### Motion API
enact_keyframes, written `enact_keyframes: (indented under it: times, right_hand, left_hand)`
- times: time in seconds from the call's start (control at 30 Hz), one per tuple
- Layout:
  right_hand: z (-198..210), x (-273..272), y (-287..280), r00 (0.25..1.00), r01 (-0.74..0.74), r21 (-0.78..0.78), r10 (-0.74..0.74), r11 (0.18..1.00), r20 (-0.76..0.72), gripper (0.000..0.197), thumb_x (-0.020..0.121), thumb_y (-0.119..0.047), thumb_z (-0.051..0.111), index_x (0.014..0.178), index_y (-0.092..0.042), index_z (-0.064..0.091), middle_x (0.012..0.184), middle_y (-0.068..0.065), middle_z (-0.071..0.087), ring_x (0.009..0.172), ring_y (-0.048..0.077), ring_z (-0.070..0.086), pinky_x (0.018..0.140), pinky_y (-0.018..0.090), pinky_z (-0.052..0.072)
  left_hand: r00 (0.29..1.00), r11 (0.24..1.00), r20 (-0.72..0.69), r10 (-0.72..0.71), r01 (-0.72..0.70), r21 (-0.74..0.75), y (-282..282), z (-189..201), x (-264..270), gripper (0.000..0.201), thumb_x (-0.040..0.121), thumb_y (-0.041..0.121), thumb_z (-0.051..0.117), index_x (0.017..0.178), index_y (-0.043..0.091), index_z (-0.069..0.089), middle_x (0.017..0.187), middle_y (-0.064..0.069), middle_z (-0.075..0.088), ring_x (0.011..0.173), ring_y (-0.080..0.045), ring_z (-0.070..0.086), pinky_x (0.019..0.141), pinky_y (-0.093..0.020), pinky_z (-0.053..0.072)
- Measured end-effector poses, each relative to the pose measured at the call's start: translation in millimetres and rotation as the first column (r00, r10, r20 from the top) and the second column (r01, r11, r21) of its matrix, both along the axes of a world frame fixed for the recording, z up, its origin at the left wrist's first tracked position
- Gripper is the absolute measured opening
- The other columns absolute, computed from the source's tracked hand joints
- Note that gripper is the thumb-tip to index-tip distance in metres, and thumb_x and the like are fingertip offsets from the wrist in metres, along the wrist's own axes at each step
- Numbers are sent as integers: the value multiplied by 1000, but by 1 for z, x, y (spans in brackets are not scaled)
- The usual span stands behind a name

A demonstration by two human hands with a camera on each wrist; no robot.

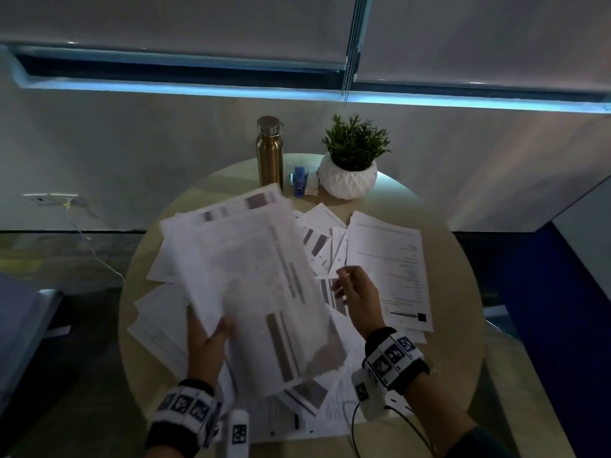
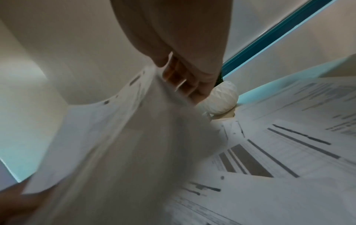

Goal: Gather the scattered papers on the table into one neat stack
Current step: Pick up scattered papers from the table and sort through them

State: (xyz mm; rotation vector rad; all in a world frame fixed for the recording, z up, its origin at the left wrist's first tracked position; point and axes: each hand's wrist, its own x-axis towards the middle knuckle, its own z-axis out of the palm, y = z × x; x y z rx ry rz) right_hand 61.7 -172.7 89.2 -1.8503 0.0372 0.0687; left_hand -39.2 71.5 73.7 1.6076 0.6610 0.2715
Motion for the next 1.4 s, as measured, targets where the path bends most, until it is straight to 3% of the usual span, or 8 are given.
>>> enact_keyframes:
  times: [0.23, 0.37, 0.57, 0.83, 1.07, 1.2, 1.3, 1.4]
  right_hand:
    - [-63, -5, 21, 884, -411, -623, 123, 665, -452, 104, 62, -46, 81, 142, -13, 23, 145, 9, 30, 134, 31, 30, 111, 50, 31]
    - [-77, -10, 35, 884, -416, -732, 52, 540, -465, 108, 61, -55, 77, 143, -14, 18, 145, 8, 31, 134, 31, 28, 110, 54, 25]
    - [-77, -17, 3, 874, -345, -515, 69, 785, -481, 39, 82, -31, 63, 117, -15, 60, 124, 10, 60, 111, 27, 57, 96, 42, 49]
    - [-78, -73, -61, 822, 26, -678, -402, 735, -404, 38, 81, -28, 68, 116, -14, 60, 134, 16, 37, 123, 35, 37, 103, 45, 37]
    - [-79, -77, -71, 825, 281, -387, -428, 878, -370, 50, 70, -5, 77, 108, -9, 45, 99, 11, 58, 95, 34, 62, 80, 41, 55]
    - [-70, -74, -81, 868, 346, -338, -435, 875, -237, 19, 82, -1, 65, 99, 6, 62, 97, 17, 63, 98, 37, 62, 81, 37, 49]
    - [-48, -73, -89, 838, 514, -151, -532, 845, -123, 14, 84, -9, 66, 98, -6, 66, 95, 9, 63, 93, 23, 58, 86, 39, 51]
    - [-26, -67, -95, 836, 548, 14, -547, 836, -51, 16, 83, -19, 68, 67, -18, 64, 71, 10, 64, 72, 23, 59, 65, 31, 50]
  left_hand:
    - [948, 953, -187, 258, -282, -113, 63, -34, -61, 74, 82, 27, 67, 143, 31, 26, 145, 3, 38, 132, -23, 37, 111, -49, 27]
    - [937, 932, -186, 296, -326, -158, 75, -41, -85, 71, 82, 24, 65, 143, 20, 29, 146, -9, 40, 131, -31, 41, 109, -52, 31]
    - [938, 922, -203, 280, -322, -214, 69, -49, -89, 63, 87, 4, 57, 143, 9, 29, 148, -14, 37, 132, -32, 38, 110, -45, 28]
    - [914, 897, -243, 324, -379, -228, 70, -61, -93, 69, 80, 8, 66, 142, 14, 34, 147, -10, 40, 130, -29, 41, 109, -47, 30]
    - [930, 943, -263, 255, -299, -145, 55, -54, -83, 74, 81, 15, 68, 143, 23, 30, 147, -6, 38, 132, -31, 39, 110, -51, 29]
    - [931, 974, -305, 199, -223, -46, 47, -33, -70, 67, 85, 7, 60, 142, 17, 27, 147, -14, 36, 132, -35, 36, 110, -53, 27]
    - [924, 989, -354, 146, -127, 75, 44, -22, -63, 61, 87, 9, 57, 140, 16, 28, 143, -18, 37, 128, -38, 38, 107, -57, 30]
    - [941, 986, -327, 90, -37, 164, 38, -20, -57, 56, 88, 12, 55, 137, 22, 30, 140, -16, 40, 126, -37, 40, 105, -56, 32]
